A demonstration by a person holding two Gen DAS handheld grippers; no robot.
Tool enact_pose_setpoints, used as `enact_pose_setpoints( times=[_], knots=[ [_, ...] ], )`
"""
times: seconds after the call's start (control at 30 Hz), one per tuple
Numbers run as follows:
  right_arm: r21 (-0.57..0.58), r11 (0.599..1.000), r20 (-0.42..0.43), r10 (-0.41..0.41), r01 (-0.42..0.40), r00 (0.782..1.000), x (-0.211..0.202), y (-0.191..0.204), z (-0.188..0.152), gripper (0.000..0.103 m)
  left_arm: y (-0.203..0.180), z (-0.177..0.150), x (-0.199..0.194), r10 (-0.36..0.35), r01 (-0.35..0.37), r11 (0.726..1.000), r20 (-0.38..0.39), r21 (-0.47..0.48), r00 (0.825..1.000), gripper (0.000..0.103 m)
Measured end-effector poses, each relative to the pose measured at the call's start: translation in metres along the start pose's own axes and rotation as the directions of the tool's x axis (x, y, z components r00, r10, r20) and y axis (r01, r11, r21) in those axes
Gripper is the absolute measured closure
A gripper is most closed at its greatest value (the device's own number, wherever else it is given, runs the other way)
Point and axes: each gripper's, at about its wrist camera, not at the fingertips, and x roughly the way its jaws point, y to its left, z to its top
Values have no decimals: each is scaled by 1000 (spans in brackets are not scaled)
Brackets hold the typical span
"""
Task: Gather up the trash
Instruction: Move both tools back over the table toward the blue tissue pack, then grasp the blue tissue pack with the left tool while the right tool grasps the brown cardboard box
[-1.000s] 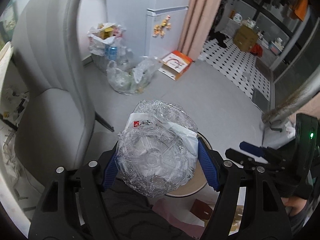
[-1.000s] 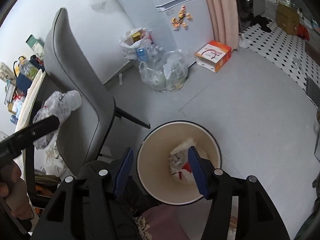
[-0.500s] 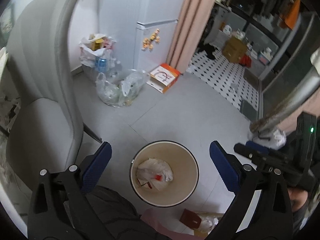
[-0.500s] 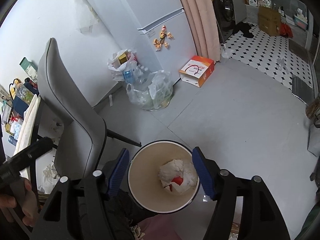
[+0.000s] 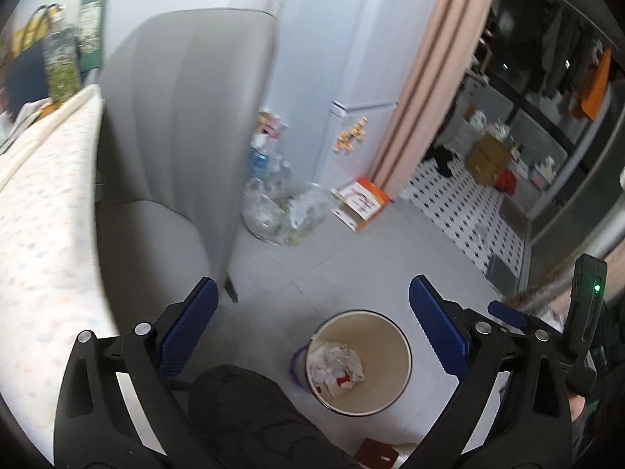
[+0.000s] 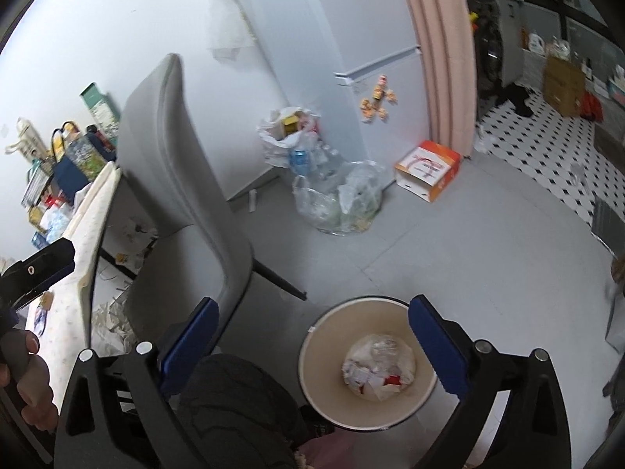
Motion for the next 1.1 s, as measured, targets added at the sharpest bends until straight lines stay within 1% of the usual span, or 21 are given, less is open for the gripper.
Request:
enact_pose_setpoints(
  times=[0.1,0.27,0.47,0.57,0.73,0.8,1.1],
  knots=[
    [-32,999,6,21,-21,1000,-2,26,2,8,22,0,-16,21,-20,999,28,-31,999,6],
    [-91,994,6,68,-67,998,-1,73,5,8,60,-2,-47,80,-73,993,80,-90,994,6],
    [-158,979,-3,132,-131,991,3,131,7,8,112,-9,-75,164,-142,971,105,-191,981,6],
    [-192,967,-10,167,-165,986,3,159,6,8,137,-14,-88,206,-173,954,116,-245,972,6],
    [-265,941,-31,207,-208,978,6,209,0,8,179,-28,-107,257,-207,922,116,-327,960,6],
    [-282,933,-43,222,-225,974,7,222,-4,8,189,-34,-111,274,-220,911,113,-347,955,6],
    [-360,887,-77,280,-288,957,15,282,-15,8,249,-62,-135,367,-296,844,80,-447,927,6]
  ],
)
